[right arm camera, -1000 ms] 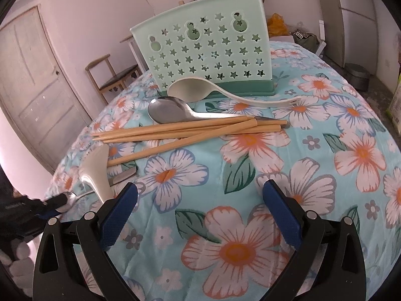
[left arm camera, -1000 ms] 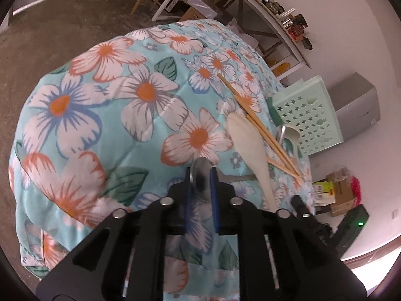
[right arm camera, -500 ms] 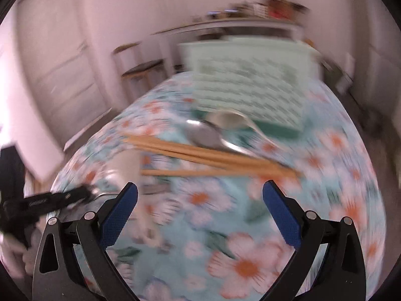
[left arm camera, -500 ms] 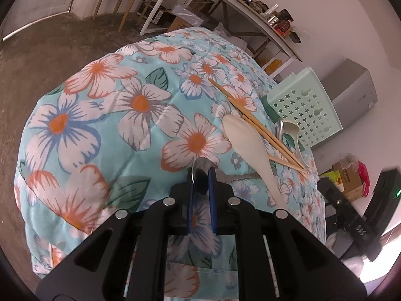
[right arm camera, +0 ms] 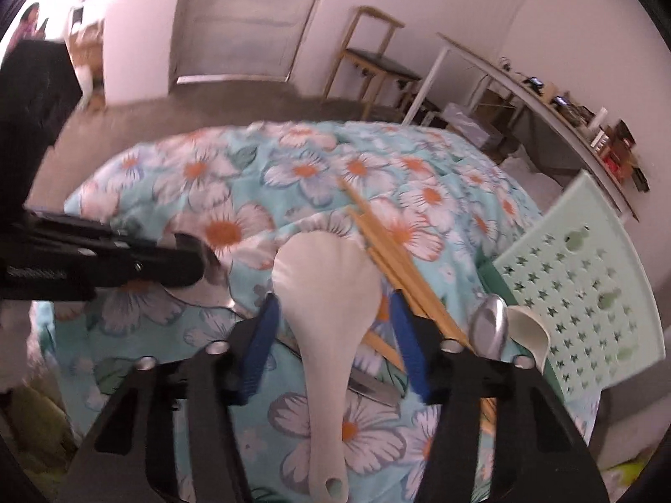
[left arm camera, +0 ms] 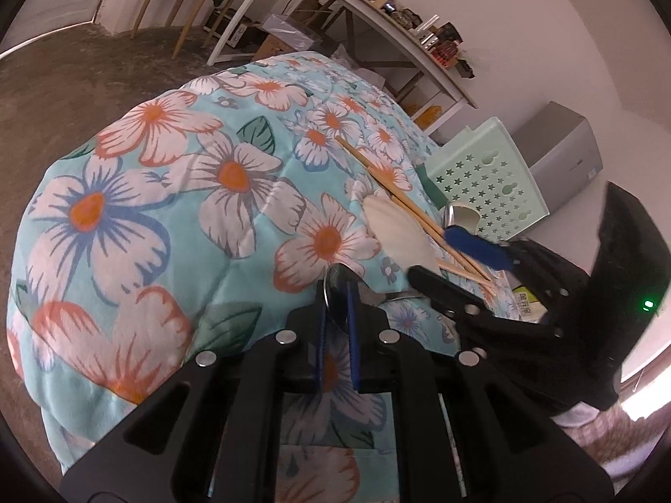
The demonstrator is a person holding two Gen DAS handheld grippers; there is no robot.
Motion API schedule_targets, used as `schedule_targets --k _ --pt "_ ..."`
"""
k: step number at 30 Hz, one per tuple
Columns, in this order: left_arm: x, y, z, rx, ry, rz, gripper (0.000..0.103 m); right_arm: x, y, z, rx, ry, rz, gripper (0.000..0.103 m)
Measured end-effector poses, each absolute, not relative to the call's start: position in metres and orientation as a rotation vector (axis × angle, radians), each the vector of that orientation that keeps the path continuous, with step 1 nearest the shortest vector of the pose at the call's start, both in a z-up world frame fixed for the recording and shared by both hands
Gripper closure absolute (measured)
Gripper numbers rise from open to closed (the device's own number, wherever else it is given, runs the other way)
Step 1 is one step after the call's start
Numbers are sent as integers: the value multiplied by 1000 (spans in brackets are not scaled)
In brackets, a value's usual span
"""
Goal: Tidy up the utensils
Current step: 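Close the right tool on the white rice paddle's handle, then lift the white rice paddle up with the right tool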
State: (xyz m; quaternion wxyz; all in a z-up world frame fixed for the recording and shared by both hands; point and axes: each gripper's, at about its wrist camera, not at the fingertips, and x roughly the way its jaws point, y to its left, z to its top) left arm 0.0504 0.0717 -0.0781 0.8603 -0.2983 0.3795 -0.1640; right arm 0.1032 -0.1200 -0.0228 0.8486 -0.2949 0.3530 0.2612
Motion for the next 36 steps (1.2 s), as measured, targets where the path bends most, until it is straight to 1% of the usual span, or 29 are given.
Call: schedule_targets --k 2,4,5,7,14,22,31,35,36 --pt "50 73 -79 -629 793 -353 95 105 -119 -26 -633 757 560 61" --pt "50 73 -79 -631 790 -357 95 104 -118 -24 -637 754 571 68" --pt "50 73 -79 -631 790 -358 95 105 -118 -22 -633 751 570 74" --pt "50 73 -79 -631 789 -358 95 106 -121 -16 -610 745 555 80" --pt "50 73 -79 -632 790 -358 95 124 -145 1 -538 730 445 80" --pt "49 74 -79 -631 791 -358 95 143 -152 -1 -515 756 452 80" --pt "49 74 -79 -630 791 -356 95 155 -125 -2 -681 689 475 80" --pt "49 74 -80 -631 794 -355 95 161 -117 -13 -737 707 480 81" --pt "49 74 -80 -630 793 -354 95 163 -116 -14 -741 711 486 86"
